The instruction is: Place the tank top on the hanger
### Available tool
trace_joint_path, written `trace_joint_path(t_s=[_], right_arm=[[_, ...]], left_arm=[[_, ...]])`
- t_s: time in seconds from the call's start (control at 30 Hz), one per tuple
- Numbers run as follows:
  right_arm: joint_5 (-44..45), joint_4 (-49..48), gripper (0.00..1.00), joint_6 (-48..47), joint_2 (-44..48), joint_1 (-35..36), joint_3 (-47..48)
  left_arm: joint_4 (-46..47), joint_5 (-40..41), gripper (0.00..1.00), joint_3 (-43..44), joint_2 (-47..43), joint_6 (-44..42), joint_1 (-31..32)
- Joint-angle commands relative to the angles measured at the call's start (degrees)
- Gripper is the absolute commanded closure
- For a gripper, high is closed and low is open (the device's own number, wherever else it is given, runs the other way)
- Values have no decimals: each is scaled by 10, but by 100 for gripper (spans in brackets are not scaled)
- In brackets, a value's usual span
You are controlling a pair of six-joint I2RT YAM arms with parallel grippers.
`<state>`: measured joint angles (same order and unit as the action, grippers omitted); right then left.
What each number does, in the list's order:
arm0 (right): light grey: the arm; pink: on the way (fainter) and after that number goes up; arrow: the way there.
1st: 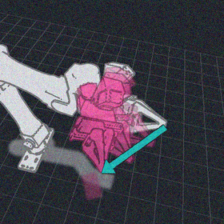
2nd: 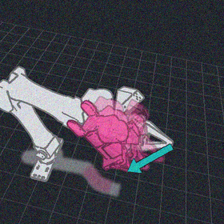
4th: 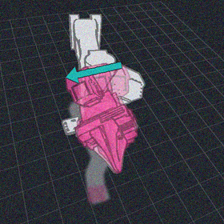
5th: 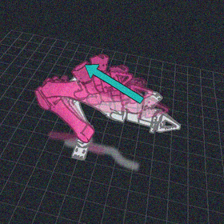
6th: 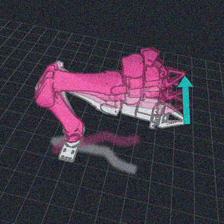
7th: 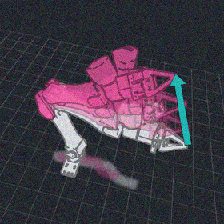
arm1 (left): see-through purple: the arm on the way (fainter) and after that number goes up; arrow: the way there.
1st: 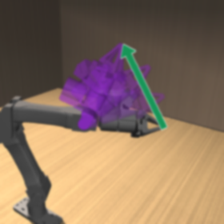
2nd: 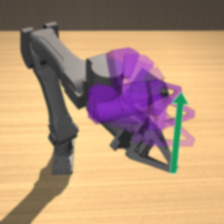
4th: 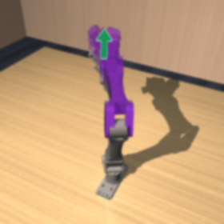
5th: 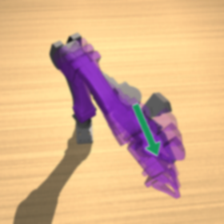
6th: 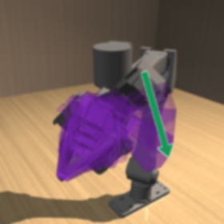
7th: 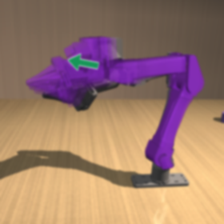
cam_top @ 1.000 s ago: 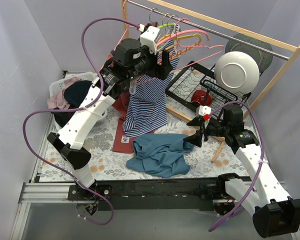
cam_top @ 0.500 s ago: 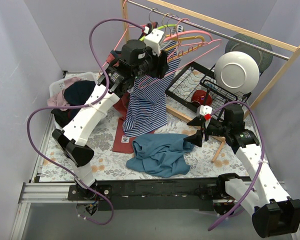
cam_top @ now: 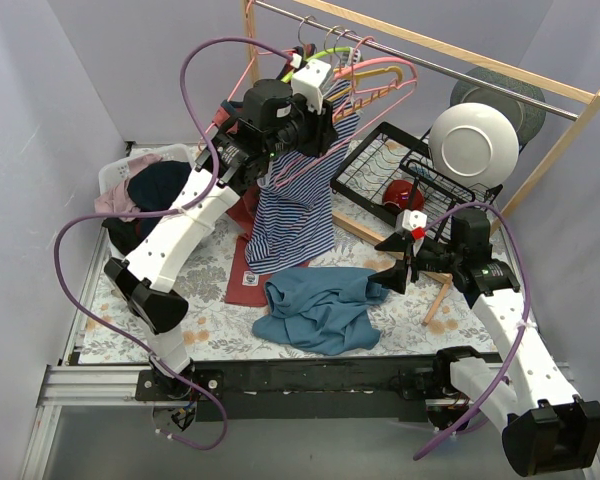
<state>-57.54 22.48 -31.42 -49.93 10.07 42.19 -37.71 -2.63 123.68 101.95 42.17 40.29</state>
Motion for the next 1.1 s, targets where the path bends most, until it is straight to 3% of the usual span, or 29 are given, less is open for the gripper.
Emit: trace_joint_path(t_s=[0.0,0.23,0.5,1.07], right_arm=[[-21,-16,19,7,10,-6,-3],[-24,-17,18,8,12,-11,-4],[-30,-18,18,12,10,-18,-4],[-35,-15,18,11,12,-23,-3]], left_arm=[[-3,-11,78,26,5,-10,-2],[17,-24,100,22,-12,-8,-2],[55,-64,100,-1,-44,-6,-2],[281,-89,100,-257,-189,16,-2]])
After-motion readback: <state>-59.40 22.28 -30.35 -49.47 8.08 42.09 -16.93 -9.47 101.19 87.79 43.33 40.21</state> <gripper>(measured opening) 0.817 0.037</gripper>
